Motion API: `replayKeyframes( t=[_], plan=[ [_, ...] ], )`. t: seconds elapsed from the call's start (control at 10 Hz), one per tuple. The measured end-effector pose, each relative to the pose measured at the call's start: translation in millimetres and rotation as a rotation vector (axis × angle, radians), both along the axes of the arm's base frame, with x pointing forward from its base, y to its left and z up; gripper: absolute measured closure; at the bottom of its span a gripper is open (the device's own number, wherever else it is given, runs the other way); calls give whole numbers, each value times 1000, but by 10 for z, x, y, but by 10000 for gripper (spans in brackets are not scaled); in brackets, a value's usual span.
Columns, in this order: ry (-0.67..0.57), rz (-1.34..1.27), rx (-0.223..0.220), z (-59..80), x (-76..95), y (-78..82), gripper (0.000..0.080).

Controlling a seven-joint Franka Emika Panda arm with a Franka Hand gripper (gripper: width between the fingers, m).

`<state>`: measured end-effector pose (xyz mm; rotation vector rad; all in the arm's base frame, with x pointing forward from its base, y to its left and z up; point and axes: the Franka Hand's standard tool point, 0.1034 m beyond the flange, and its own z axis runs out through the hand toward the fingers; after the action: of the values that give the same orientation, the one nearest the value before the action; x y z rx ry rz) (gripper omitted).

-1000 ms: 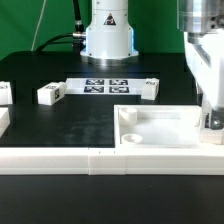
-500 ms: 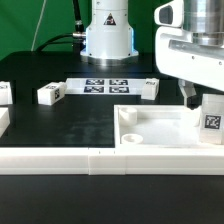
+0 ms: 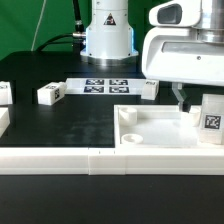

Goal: Assemble one leg

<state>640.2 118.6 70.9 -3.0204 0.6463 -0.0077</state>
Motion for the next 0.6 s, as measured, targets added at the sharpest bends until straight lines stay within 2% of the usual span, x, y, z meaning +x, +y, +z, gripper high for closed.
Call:
replayKeyframes(
  t=[0.2,0.4,0.6],
  plan=[
    [-6,98,-3,0,3,-9,150],
    [-5,83,-2,0,3,-10,162],
    [-5,67,-1,-1,3,-9,513]
  ],
)
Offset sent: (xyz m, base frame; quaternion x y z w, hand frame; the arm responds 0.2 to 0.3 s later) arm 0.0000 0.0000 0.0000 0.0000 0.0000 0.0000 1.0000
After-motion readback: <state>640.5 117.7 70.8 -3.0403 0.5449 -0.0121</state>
